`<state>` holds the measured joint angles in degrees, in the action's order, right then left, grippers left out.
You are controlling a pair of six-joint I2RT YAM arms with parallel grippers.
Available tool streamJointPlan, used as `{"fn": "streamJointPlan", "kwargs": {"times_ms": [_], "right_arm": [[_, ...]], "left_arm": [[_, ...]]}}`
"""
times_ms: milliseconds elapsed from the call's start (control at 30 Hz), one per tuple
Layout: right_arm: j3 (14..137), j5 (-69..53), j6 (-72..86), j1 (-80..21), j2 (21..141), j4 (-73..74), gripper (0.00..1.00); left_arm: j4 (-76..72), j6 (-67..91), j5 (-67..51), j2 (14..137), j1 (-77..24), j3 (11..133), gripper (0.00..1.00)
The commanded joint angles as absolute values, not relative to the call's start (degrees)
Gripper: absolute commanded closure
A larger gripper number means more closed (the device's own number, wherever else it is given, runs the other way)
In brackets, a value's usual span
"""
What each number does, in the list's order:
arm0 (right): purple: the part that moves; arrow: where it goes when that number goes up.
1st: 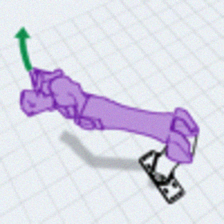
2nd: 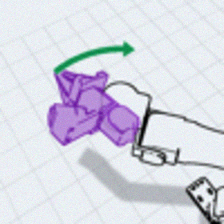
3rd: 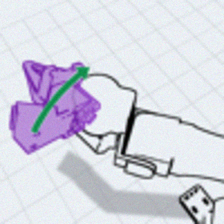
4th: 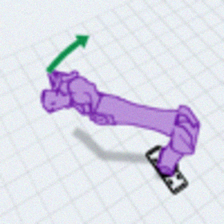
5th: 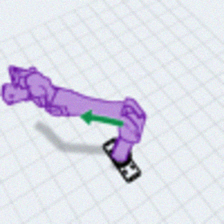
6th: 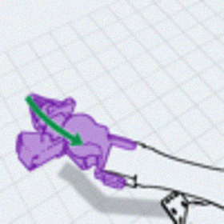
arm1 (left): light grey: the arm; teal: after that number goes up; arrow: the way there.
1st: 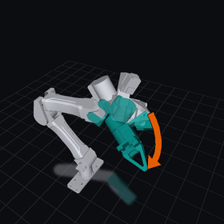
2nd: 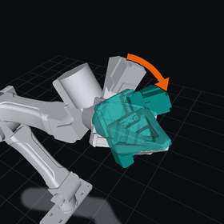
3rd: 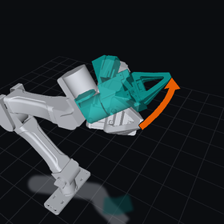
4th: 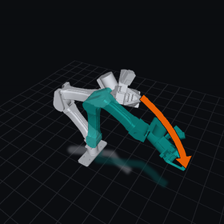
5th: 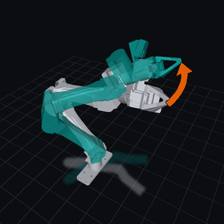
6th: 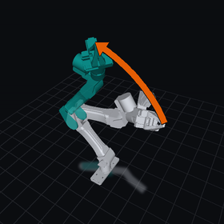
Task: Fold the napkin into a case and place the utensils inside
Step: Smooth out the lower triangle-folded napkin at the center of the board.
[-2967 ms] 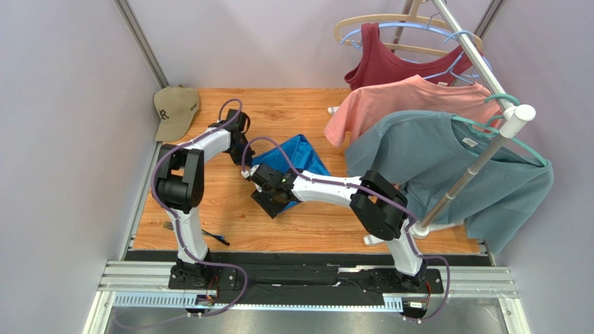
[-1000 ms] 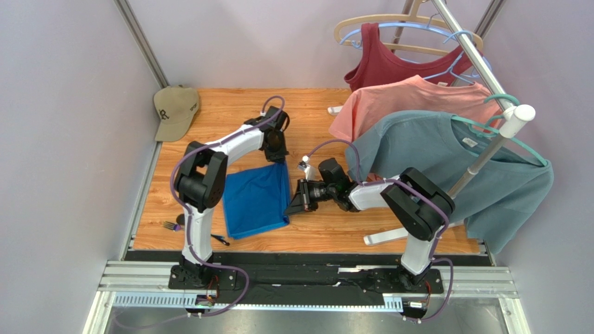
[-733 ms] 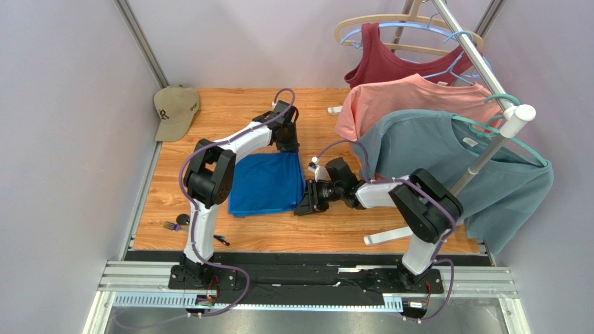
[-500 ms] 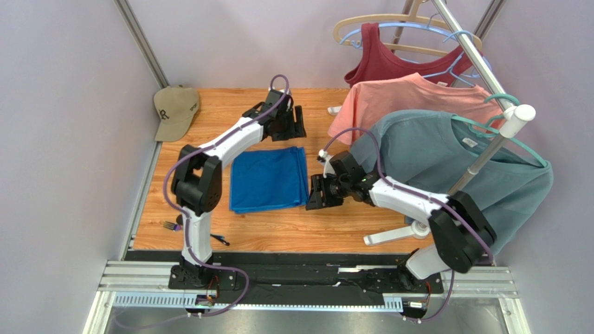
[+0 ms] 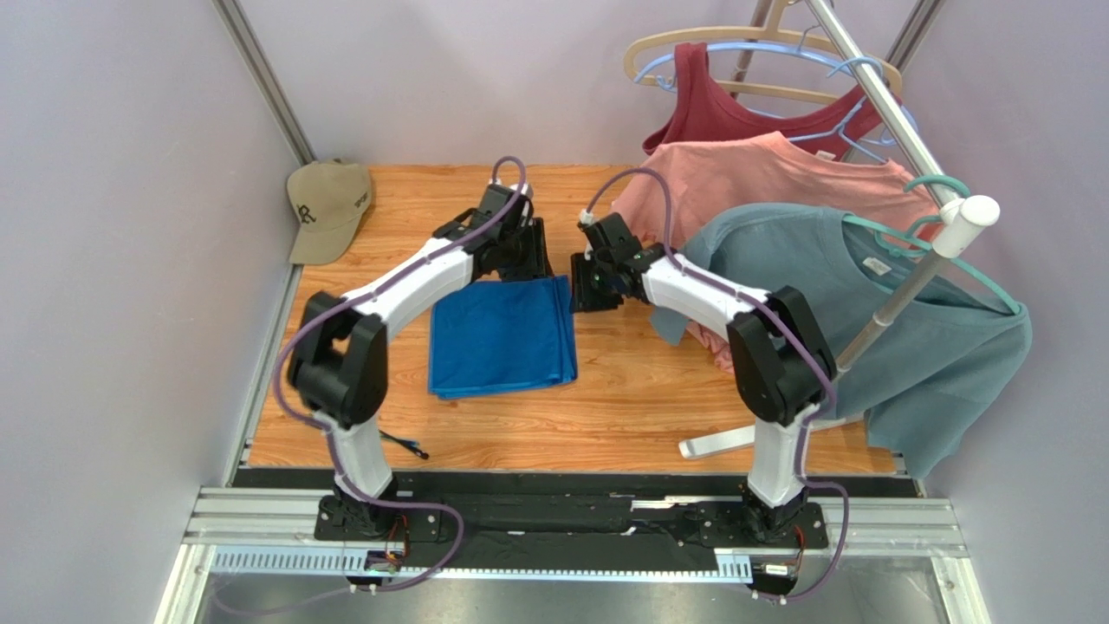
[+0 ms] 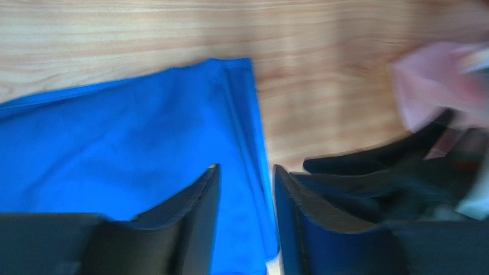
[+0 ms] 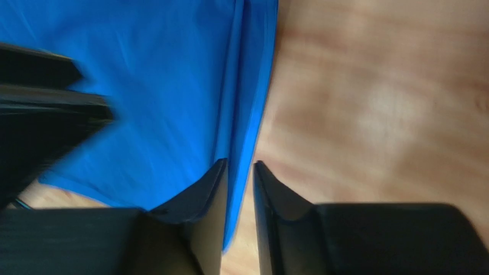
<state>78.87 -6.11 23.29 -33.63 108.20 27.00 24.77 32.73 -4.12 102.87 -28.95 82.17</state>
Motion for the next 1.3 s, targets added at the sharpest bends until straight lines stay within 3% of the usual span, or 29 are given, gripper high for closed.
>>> {"fn": "streamJointPlan", "kwargs": {"times_ms": [0,233,467,833,1000,1200,1267], "right_arm": [[87.6,-10.0,22.9,-30.1,114.7,24.1,0.79],[90.7,-18.9,24.3,-26.3,120.8,18.3,0.78],[90.5,-22.3,24.9,-25.1,123.5,14.4,0.76],[91.8,-25.1,26.4,-24.7,125.1,12.6,0.75],[92.8,-25.8,26.8,-24.4,125.8,12.3,0.75],[94.3,-25.8,26.6,-24.3,128.0,12.7,0.77],[94.7,-25.7,26.4,-24.3,128.6,12.6,0.77]], "left_arm": [[26.3,33.7,-0.1,111.9,-29.1,91.0,0.61],[29.2,33.7,4.5,122.9,-29.4,101.9,0.58],[28.9,32.0,2.6,126.6,-29.4,104.7,0.52],[29.7,29.5,3.0,129.1,-29.4,104.9,0.66],[29.8,29.0,2.1,130.2,-29.5,105.4,0.60],[29.8,28.6,2.0,130.9,-29.5,106.3,0.61],[29.6,28.6,1.8,131.2,-29.5,106.5,0.70]]}}
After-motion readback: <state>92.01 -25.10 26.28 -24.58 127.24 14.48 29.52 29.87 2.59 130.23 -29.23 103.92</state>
